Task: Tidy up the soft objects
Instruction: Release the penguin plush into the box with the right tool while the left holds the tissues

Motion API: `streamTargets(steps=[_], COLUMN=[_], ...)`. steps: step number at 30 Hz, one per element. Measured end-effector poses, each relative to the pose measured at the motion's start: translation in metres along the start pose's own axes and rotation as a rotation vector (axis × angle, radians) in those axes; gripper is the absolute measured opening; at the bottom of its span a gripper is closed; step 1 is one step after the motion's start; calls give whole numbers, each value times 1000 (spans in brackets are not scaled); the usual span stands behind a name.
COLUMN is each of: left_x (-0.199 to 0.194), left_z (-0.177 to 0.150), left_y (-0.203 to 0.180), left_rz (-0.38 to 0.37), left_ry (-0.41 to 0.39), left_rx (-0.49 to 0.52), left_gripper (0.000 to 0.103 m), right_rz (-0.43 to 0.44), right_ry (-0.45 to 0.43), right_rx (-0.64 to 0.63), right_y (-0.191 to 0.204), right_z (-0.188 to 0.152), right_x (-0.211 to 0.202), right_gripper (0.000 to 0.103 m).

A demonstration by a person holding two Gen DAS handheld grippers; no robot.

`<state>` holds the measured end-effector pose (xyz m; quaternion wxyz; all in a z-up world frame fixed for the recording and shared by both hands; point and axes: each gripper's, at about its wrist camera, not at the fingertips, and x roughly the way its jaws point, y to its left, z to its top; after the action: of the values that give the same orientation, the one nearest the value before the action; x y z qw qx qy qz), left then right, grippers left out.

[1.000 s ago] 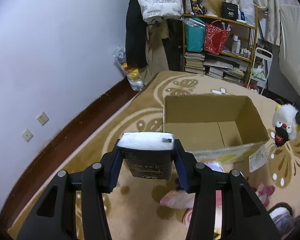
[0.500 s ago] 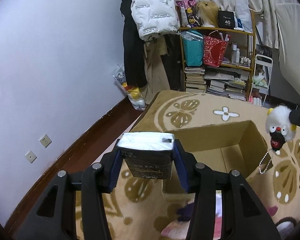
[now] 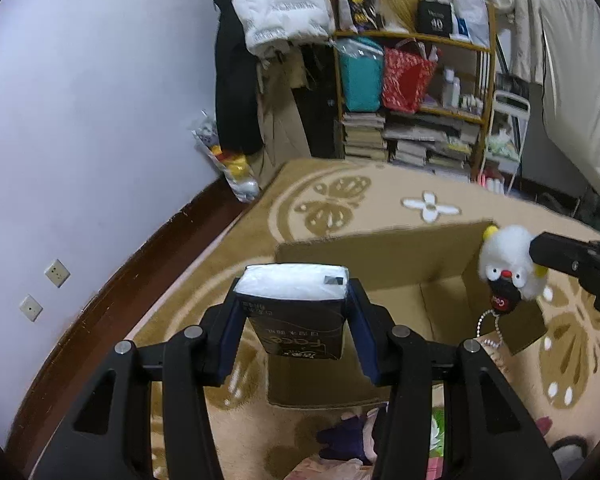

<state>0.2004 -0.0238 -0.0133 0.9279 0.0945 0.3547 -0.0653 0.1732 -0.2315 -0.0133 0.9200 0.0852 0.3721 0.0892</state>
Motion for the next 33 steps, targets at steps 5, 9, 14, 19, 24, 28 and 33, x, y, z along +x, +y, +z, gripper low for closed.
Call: streamTargets(steps=[5, 9, 14, 19, 24, 28, 33], left_x=[15, 20, 16, 7, -7, -24, -48], left_z=[-9, -11, -12, -14, -18, -22, -31], left_y=[-8, -5, 2, 14, 28, 33, 37], left_rz=[2, 9, 21, 68, 88, 105, 76], left_ry=[44, 57, 46, 51, 60, 49, 57], left_rx=[27, 18, -3, -33, -79, -81, -77], left_gripper=[49, 61, 78, 97, 101, 101, 101], right_rz=[10, 6, -3, -27, -38, -47, -69], right_ry=[34, 65, 85, 85, 76, 59, 59], right_rx=[23, 18, 23, 8, 10, 25, 25], right_y=[-4, -2, 0, 4, 9, 13, 18], right_z=[-8, -14, -20, -22, -26, -30, -35], right_x=[15, 25, 28, 19, 6, -10, -28], right_gripper=[6, 8, 10, 41, 77, 94, 101])
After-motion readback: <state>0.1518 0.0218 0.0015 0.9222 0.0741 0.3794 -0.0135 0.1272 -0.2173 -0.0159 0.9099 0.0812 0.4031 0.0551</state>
